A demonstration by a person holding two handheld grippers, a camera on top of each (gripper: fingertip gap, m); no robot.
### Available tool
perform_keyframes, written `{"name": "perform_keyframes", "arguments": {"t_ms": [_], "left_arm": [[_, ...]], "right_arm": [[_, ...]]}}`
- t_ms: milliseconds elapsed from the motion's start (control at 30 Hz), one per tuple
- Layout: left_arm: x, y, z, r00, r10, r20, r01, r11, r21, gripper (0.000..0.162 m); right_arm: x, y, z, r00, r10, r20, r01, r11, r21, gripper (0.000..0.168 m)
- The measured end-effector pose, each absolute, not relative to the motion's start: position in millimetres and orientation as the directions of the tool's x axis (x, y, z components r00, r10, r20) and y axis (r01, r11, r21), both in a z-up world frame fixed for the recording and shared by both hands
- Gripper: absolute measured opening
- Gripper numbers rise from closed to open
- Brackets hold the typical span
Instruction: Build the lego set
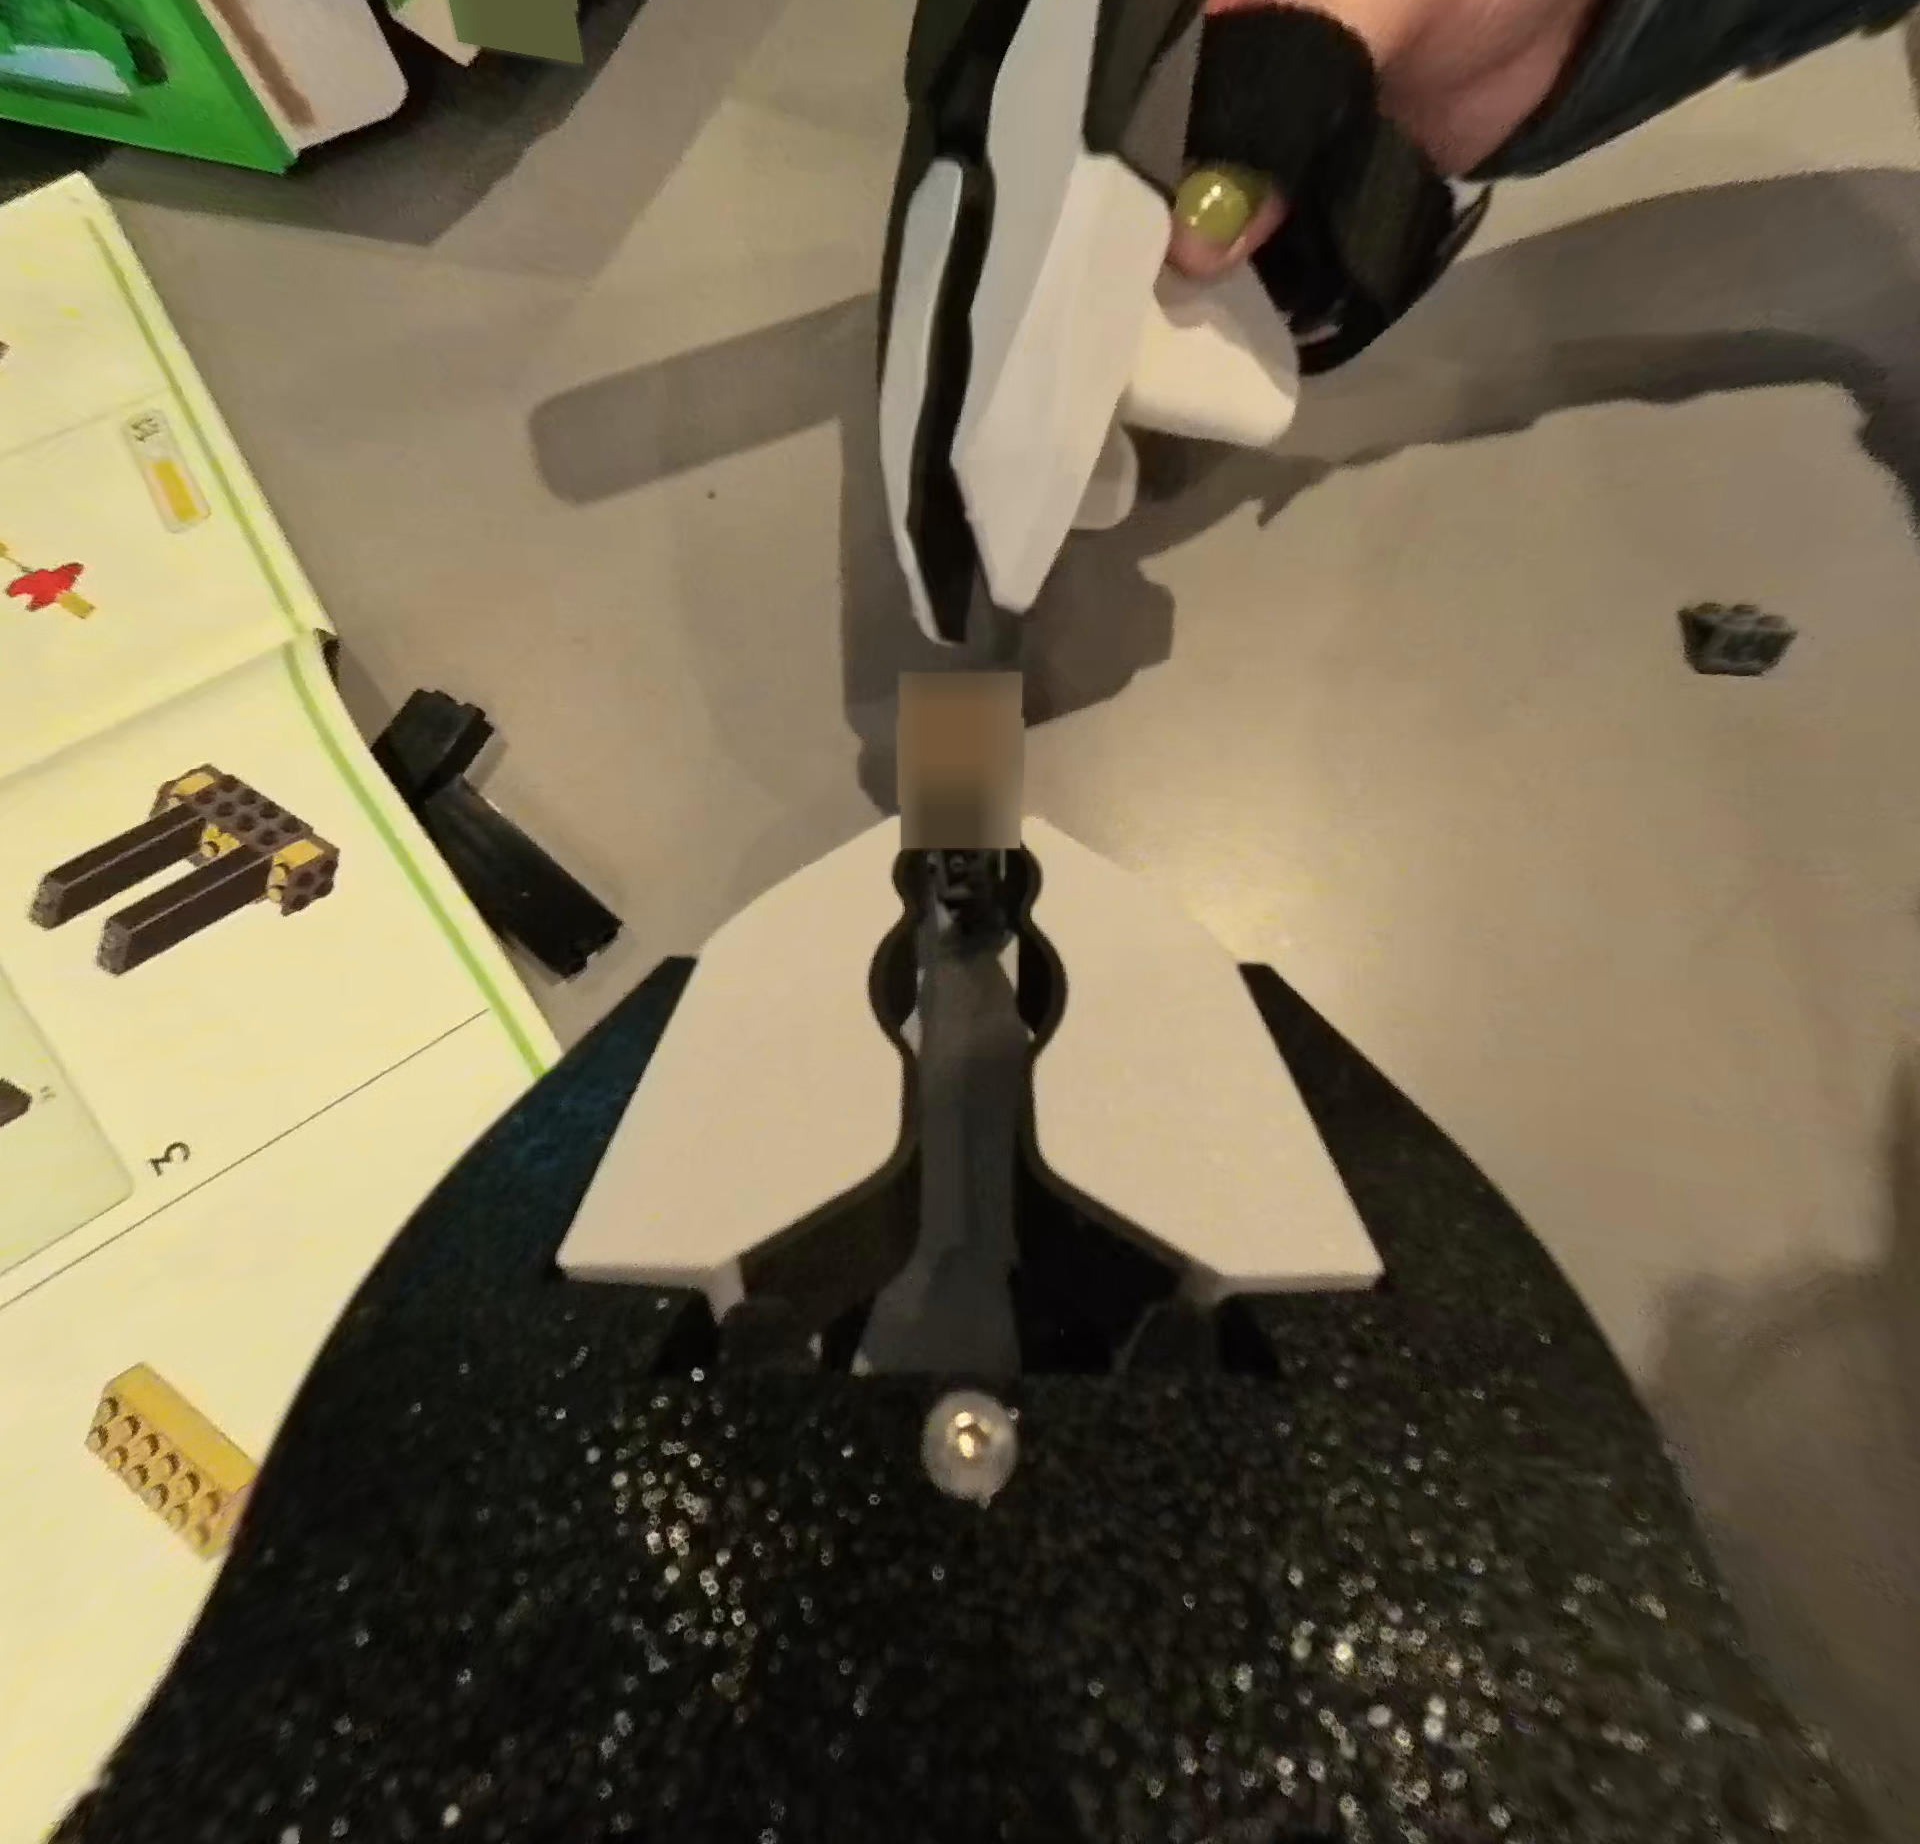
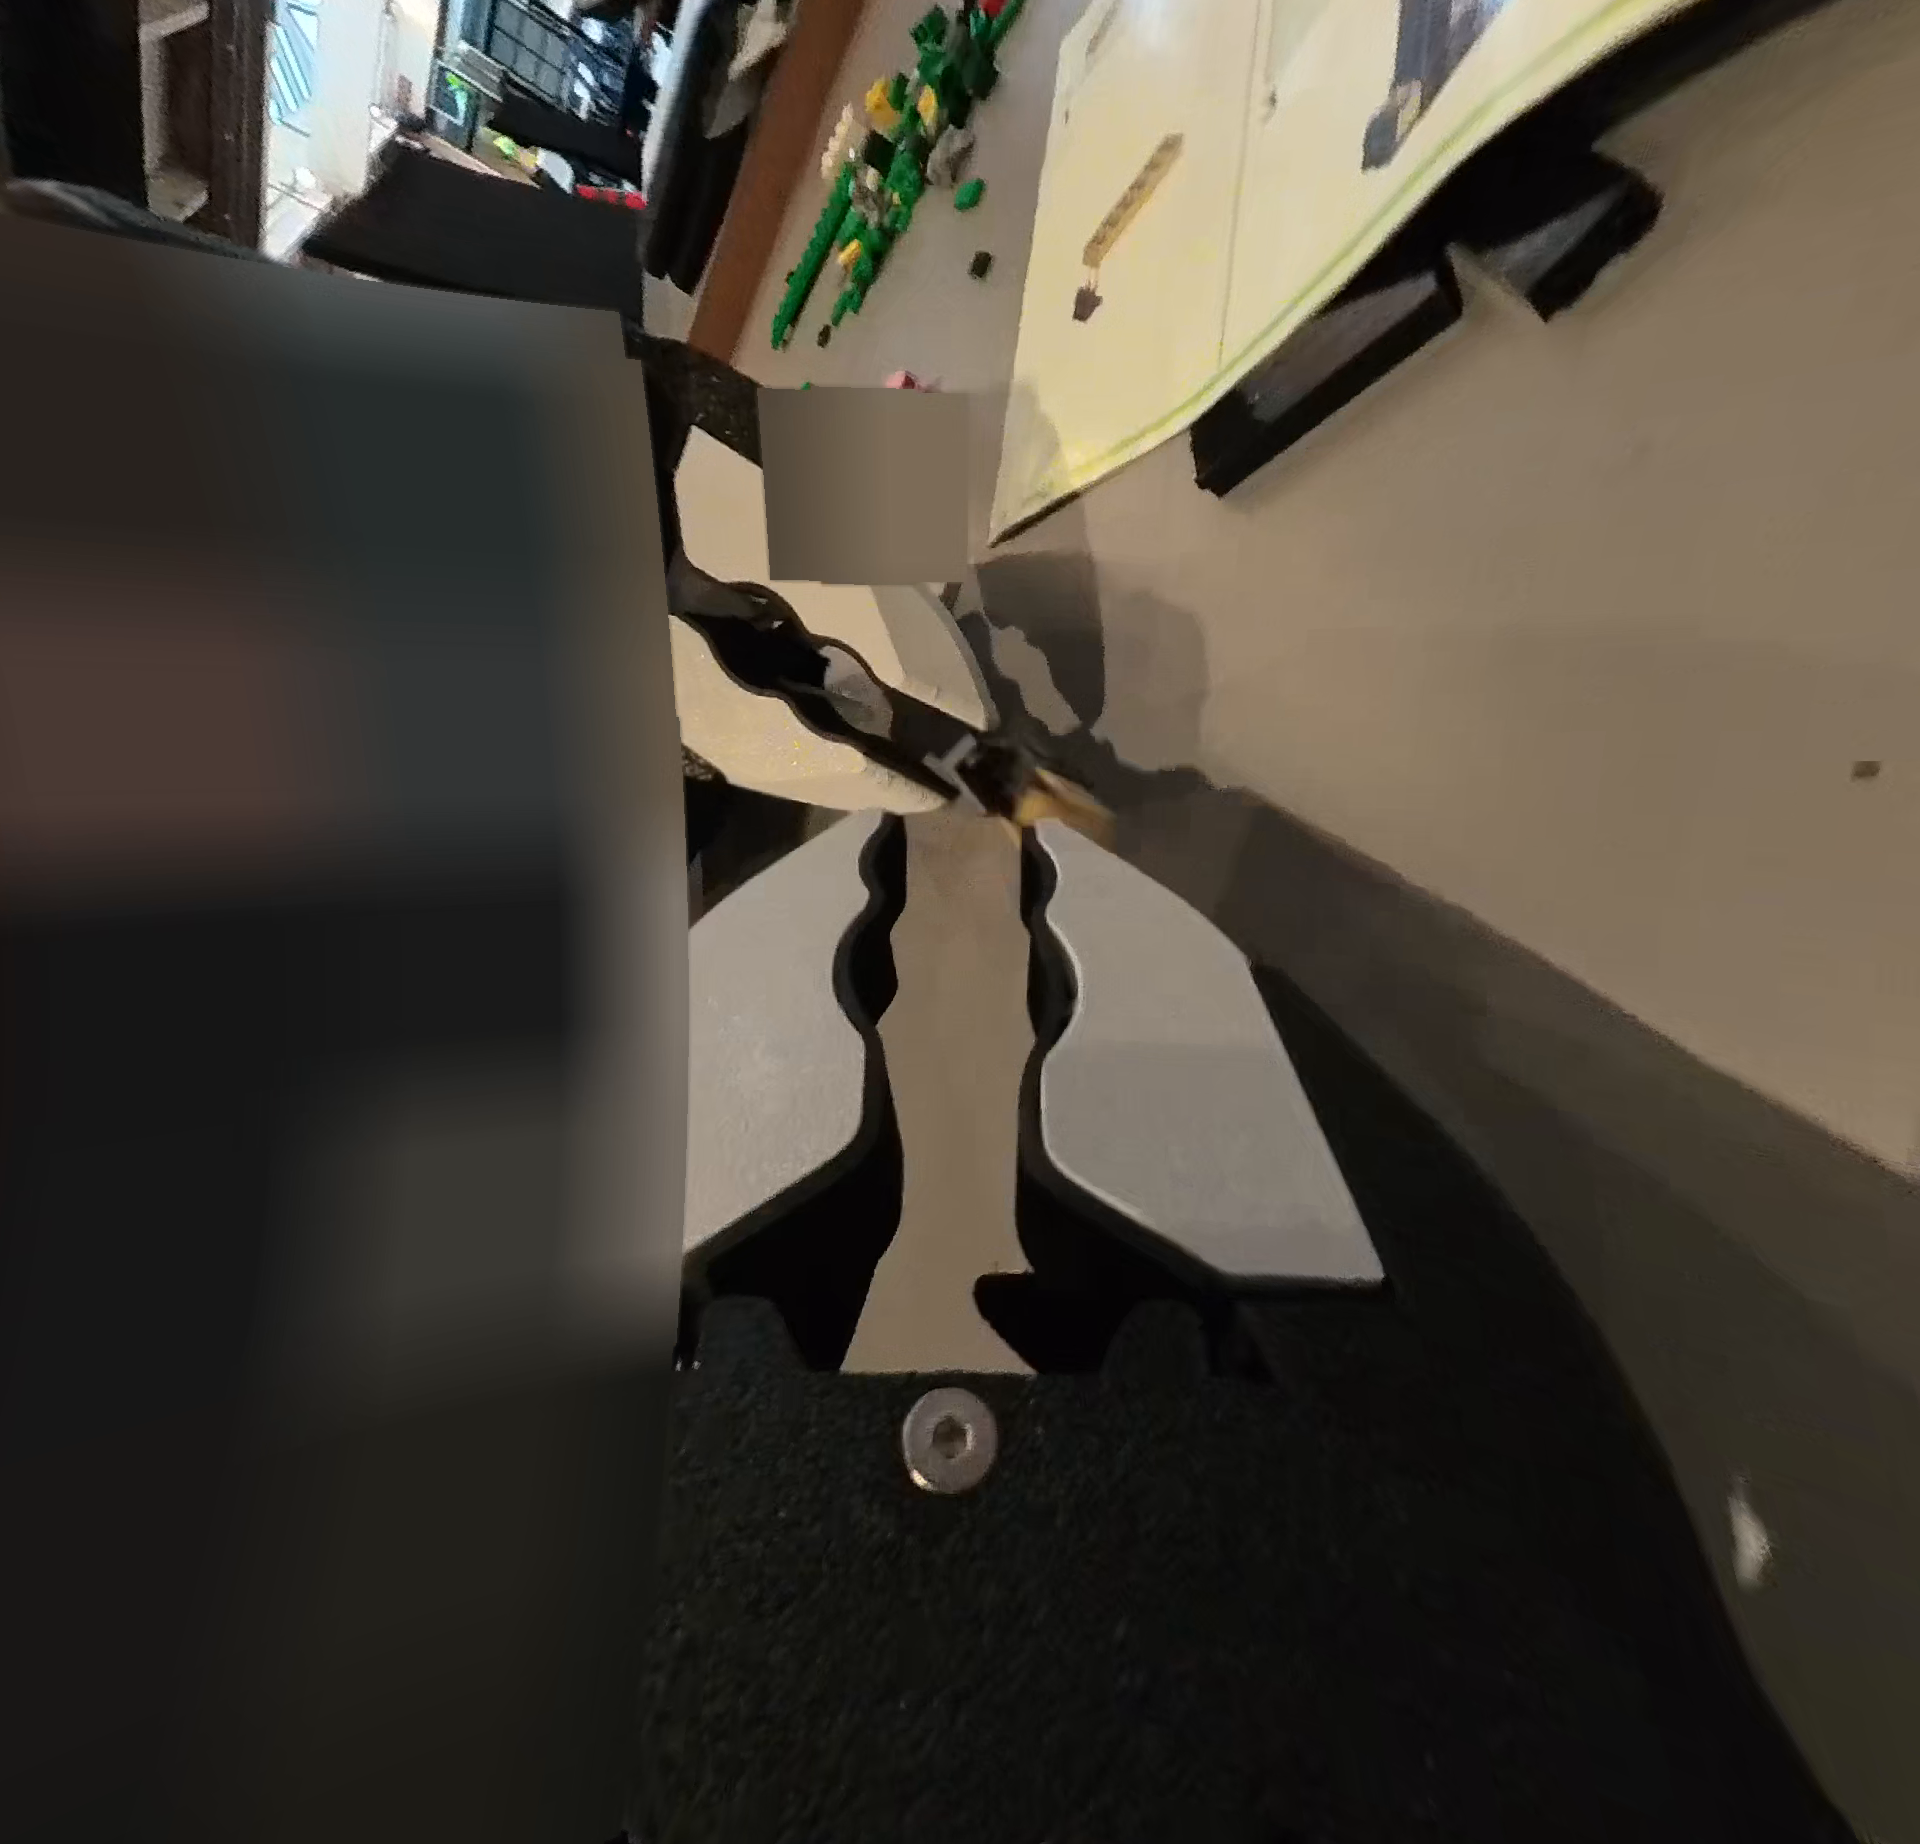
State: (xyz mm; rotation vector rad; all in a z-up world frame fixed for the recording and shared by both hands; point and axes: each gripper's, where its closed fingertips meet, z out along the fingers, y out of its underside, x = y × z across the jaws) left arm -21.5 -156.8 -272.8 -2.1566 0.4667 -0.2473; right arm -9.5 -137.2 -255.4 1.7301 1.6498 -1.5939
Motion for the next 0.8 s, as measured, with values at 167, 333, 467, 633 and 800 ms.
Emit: {"name": "perform_keyframes", "arguments": {"t_ms": [167, 333, 467, 633, 800], "left_arm": [[-27, -162, -278, 0.907, -0.418, 0.044, -0.222, -0.566, -0.794, 0.022], [-47, -163, -268, 0.930, -0.361, 0.066, -0.151, -0.539, -0.828, 0.027], [-48, -166, -265, 0.914, -0.371, 0.165, -0.066, -0.536, -0.841, 0.027], [-41, -165, -271, 0.907, -0.385, 0.168, -0.082, -0.555, -0.828, 0.028], [-29, -163, -282, 0.905, -0.407, 0.123, -0.154, -0.583, -0.797, 0.034]], "right_arm": [[-23, -123, -245, -0.386, 0.602, -0.699, 0.662, -0.346, -0.665, 0.027], [-30, -107, -222, -0.485, 0.766, -0.422, 0.306, -0.303, -0.902, 0.028], [-24, -96, -213, -0.478, 0.828, -0.294, 0.189, -0.230, -0.955, 0.029], [-23, -96, -215, -0.482, 0.829, -0.284, 0.191, -0.217, -0.957, 0.029], [-22, -101, -217, -0.492, 0.832, -0.257, 0.196, -0.181, -0.964, 0.029]]}}
